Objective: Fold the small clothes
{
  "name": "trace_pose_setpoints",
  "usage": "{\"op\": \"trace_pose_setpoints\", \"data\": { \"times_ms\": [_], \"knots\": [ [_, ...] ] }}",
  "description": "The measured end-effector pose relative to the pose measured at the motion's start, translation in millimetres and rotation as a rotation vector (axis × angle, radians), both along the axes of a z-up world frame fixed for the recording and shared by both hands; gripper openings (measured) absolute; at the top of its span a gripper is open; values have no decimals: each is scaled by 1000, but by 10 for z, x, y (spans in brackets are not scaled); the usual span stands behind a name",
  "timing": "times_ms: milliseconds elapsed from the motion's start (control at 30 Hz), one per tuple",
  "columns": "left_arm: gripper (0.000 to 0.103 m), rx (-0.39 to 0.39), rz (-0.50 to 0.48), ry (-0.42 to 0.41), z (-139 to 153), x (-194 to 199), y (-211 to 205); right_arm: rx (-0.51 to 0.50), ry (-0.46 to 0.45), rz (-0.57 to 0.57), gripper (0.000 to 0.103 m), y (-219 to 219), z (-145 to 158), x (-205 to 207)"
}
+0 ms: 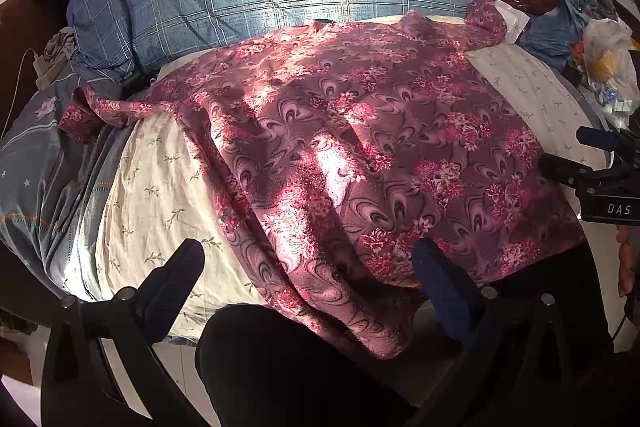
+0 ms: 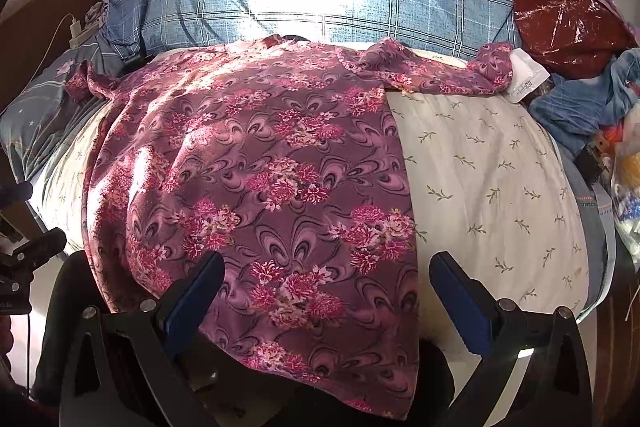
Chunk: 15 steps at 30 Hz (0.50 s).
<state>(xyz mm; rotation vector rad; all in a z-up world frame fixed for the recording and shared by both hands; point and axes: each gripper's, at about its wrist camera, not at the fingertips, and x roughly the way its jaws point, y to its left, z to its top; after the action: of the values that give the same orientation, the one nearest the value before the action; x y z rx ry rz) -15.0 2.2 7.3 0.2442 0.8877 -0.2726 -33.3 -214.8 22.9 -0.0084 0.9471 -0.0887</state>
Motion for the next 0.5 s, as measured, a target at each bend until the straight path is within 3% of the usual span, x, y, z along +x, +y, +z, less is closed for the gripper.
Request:
{"op": "trace_pose_setpoints", "data": {
  "times_ms": [500],
  "knots": [
    [103,-31,16,12,5,39,47,-7,-2,-15,103,-18,24,-22]
  ]
}}
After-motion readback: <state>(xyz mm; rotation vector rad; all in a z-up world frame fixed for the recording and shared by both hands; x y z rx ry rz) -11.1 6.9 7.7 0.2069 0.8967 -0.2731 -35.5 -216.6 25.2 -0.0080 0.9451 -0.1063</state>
